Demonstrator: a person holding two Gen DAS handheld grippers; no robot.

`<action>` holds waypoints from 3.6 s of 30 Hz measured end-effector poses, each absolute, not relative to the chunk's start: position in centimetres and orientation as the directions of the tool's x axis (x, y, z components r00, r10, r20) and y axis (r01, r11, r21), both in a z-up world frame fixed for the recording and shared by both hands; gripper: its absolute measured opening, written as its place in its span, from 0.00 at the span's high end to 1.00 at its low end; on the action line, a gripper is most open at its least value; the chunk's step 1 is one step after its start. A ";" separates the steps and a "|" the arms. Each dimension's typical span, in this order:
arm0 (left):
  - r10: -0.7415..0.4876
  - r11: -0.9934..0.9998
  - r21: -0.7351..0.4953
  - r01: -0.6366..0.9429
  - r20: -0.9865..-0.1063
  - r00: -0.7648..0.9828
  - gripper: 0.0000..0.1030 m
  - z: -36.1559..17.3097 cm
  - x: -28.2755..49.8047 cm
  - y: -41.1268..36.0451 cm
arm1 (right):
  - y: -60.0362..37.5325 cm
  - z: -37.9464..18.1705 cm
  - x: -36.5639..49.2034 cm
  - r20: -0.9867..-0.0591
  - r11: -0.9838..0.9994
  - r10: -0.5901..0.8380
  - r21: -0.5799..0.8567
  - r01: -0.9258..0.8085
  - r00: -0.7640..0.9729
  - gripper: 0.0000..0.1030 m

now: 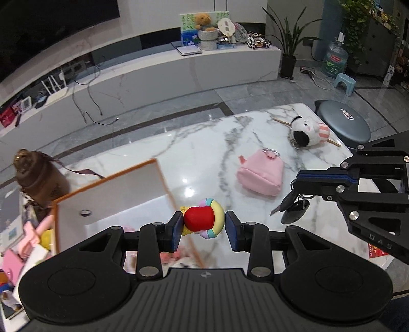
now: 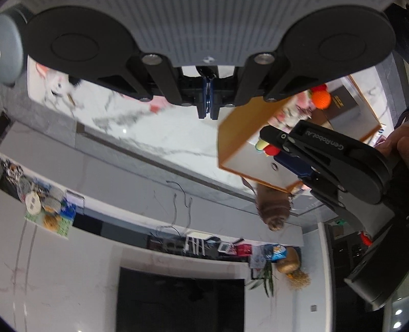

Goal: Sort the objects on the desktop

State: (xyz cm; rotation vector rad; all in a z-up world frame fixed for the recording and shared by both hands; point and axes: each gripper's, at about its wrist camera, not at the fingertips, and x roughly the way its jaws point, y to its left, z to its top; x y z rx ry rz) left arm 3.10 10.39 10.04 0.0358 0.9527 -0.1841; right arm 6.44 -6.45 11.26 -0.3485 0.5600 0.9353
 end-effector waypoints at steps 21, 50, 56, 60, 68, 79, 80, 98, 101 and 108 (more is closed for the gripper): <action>-0.014 0.998 0.034 0.059 -0.742 0.670 0.60 16.2 -0.3 21.3 | 5.2 22.0 2.1 -0.520 0.317 0.748 -0.266 -0.910 0.412 0.98; -0.053 0.990 0.000 0.143 -0.930 0.363 0.60 -2.0 11.0 24.5 | 17.0 4.6 11.3 -0.810 0.140 0.517 -0.240 -0.961 0.277 0.99; -0.051 0.991 -0.007 0.136 -0.946 0.321 0.60 -3.7 11.7 24.8 | 17.8 2.8 11.6 -0.827 0.125 0.497 -0.231 -0.965 0.262 0.98; -0.051 0.990 -0.007 0.142 -0.950 0.307 0.60 -4.2 12.0 24.8 | 18.2 2.6 11.7 -0.826 0.122 0.502 -0.224 -0.967 0.255 0.98; -0.094 0.992 -0.068 0.108 -0.962 0.258 0.60 -5.6 13.1 25.3 | 18.7 1.9 12.0 -0.837 0.045 0.505 -0.219 -0.975 0.212 0.96; -0.066 0.994 -0.047 0.099 -0.979 0.192 0.50 -7.4 14.2 24.7 | 21.2 -1.2 12.1 -0.895 -0.046 0.397 -0.239 -0.970 0.202 0.91; -0.056 0.994 -0.037 0.107 -0.981 0.183 0.47 -7.5 14.2 24.5 | 21.2 -1.4 12.0 -0.896 -0.047 0.390 -0.248 -0.968 0.211 0.89; 0.011 0.991 0.041 0.127 -0.975 0.223 0.36 -4.2 12.7 22.9 | 19.2 2.5 10.7 -0.868 -0.008 0.442 -0.258 -0.966 0.228 0.65; 0.033 0.989 0.068 0.134 -0.969 0.246 0.36 -2.7 12.1 22.2 | 18.6 4.1 10.1 -0.858 -0.004 0.455 -0.271 -0.962 0.240 0.65; 0.075 0.981 0.125 0.151 -0.952 0.297 0.36 1.6 11.8 21.1 | 17.1 8.0 8.5 -0.832 0.009 0.482 -0.308 -0.951 0.274 0.65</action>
